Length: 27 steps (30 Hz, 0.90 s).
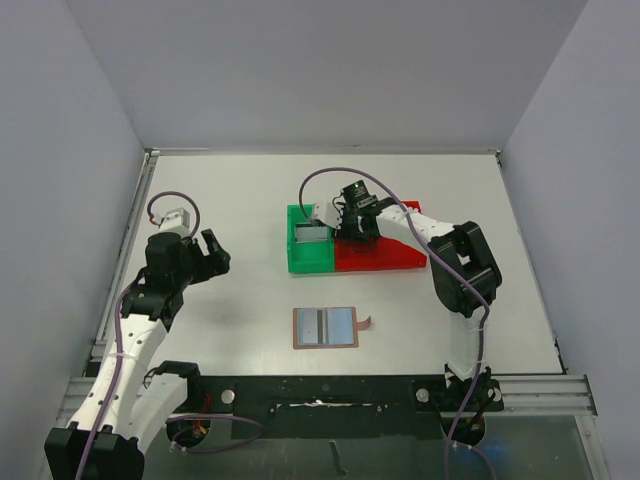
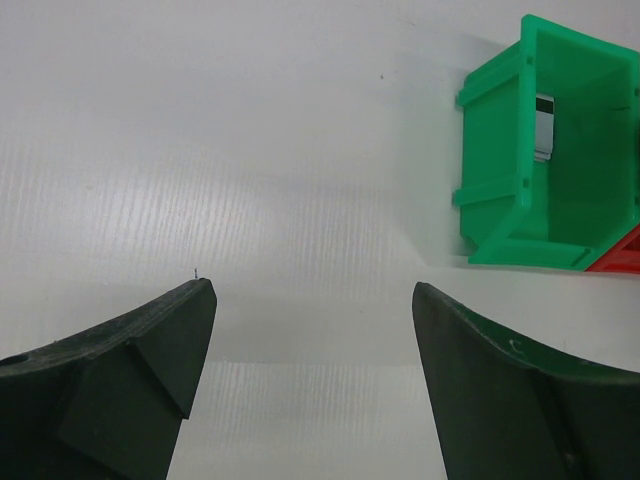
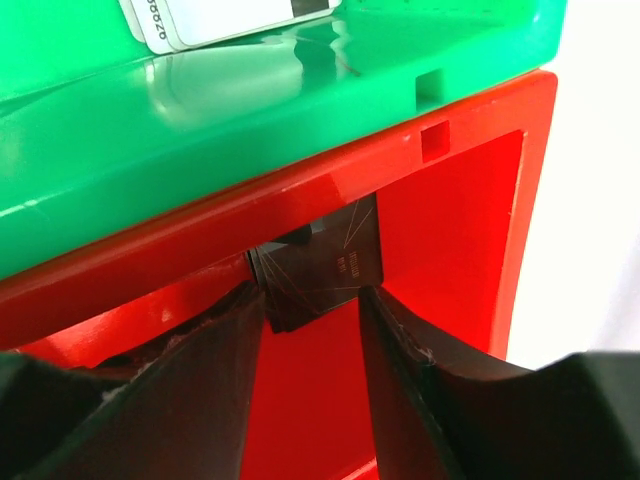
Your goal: Take the credit cards out of the card holder
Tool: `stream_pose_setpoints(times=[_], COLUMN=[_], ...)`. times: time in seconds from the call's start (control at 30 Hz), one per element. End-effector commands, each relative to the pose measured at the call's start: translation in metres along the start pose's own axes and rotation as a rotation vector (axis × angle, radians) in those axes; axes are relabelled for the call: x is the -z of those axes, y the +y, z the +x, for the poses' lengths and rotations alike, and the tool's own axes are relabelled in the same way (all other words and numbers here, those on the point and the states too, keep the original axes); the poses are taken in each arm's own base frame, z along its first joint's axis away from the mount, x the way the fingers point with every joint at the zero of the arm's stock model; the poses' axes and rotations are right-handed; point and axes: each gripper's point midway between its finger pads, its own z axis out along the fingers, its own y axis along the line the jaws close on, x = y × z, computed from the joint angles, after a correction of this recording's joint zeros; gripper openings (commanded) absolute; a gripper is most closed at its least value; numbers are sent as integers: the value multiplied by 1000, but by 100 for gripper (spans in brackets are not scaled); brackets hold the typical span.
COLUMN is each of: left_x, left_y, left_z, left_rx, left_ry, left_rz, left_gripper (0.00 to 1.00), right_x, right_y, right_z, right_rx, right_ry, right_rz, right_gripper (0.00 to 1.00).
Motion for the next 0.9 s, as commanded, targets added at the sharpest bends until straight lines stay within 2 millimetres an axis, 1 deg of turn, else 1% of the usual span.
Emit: stream_pose_setpoints(times=[0.0,0.1,0.2,0.23,0.27,0.3,0.33,0.4,0.43,0.53,0.57,0.6,0.67,0.7,0.73,0.8,0.87], left_x=[0,0,0,0,0,0,0,0,0,0,0,0,0,0,1,1,-1], left_y=[-11,-12,-14,-15,-16,-17,-18,-20,-20,-22,-23,-24,-25,-26,-26,-26,-25], left_z=[-18,-17,-16,-16,-16,-16,-16,-17,-17,-19,-19,-19,-19,-19,-20,-21,-20], left_rx=[-13,-15,-17,-17,-18,-18,-18,-20,-20,-21,-20,-20,-18,-16,-12,-7,-3], left_ry=[-56,-53,-48,-49,-47,-47,-47,-47,-48,-54,-54,-54,-51,-52,-55,-58,-54], left_rz=[50,59,70,77,82,89,94,101,103,113,119,125,133,136,135,134,127], left_gripper=[80,80,80,80,80,80,80,80,80,81,81,81,81,81,81,81,81], right_x=[26,40,63,76,93,100,119,143,154,189,197,202,211,213,211,207,202], right_y=[-27,-37,-52,-58,-65,-68,-75,-81,-79,-71,-67,-60,-48,-39,-27,0,22], right_z=[-27,-37,-48,-54,-60,-61,-60,-50,-46,-35,-29,-19,-4,0,0,-7,-9], right_rx=[-50,-88,-149,-181,-223,-276,-331,-453,-510,-712,-789,-872,-1118,-1179,-1232,-1302,-1403], right_ry=[-87,-125,-177,-205,-240,-259,-289,-316,-330,-400,-419,-423,-439,-435,-450,-479,-488], right_rz=[76,112,177,205,248,273,322,408,428,481,492,507,504,448,347,188,107], right_gripper=[44,45,46,46,47,47,48,51,52,63,68,73,97,99,98,98,98])
